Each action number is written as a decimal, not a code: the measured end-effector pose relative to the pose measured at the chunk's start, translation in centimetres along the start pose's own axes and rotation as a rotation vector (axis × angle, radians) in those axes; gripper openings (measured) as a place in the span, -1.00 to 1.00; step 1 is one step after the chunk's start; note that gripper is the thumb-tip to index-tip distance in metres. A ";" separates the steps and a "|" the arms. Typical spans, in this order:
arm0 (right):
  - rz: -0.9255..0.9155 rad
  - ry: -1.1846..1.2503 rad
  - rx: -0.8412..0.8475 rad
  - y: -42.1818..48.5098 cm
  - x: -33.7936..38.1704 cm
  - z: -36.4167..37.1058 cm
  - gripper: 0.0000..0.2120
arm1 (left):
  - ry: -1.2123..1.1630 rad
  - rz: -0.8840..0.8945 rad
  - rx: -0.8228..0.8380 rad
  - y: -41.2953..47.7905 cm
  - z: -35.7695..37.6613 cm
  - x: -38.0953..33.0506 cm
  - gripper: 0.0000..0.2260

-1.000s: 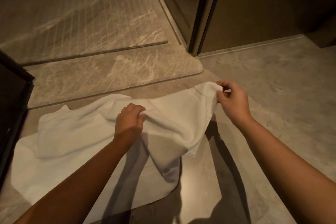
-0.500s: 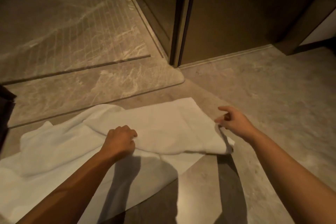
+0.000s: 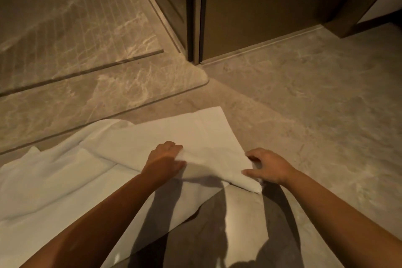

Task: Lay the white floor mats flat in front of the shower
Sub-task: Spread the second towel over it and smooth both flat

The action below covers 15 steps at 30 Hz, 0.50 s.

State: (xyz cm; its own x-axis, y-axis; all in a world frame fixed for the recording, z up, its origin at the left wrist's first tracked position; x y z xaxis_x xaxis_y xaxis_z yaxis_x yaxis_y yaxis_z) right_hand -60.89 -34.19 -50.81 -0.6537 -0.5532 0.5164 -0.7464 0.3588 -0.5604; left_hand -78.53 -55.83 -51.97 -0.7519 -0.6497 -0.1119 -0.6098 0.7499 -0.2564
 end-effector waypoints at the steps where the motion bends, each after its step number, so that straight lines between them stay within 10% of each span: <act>1: 0.006 -0.030 0.029 -0.1 -0.6 0.4 -0.63 | -0.002 -0.005 -0.009 -0.2 0.3 -0.2 -0.58; 3: 0.042 -0.034 0.083 -0.6 -2.0 0.9 -0.92 | 0.073 0.011 -0.027 -0.6 0.7 -0.7 -0.63; 10: 0.089 0.700 -0.115 -0.1 -2.4 -0.7 -0.83 | 0.080 0.148 0.042 -2.2 2.4 -2.1 -0.51; 15: 0.081 0.688 -0.244 4.0 1.4 -0.9 -0.90 | -0.036 0.116 -0.083 -1.8 1.5 -0.9 -0.60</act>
State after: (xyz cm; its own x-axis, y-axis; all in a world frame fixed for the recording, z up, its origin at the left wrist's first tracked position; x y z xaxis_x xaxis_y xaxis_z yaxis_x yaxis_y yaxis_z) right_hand -64.89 -32.91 -51.71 -0.5786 0.0501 0.8140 -0.6467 0.5800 -0.4954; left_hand -76.32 -56.77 -52.87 -0.8102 -0.5607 -0.1708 -0.5389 0.8272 -0.1593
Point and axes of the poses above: each hand's wrist, its own y-axis towards the middle knuckle, its own z-axis out of the palm, x = y × z, the point moved 4 cm from there along y, towards the middle knuckle, and after that the axes turned 13 degrees about y, right-handed, at the moved point
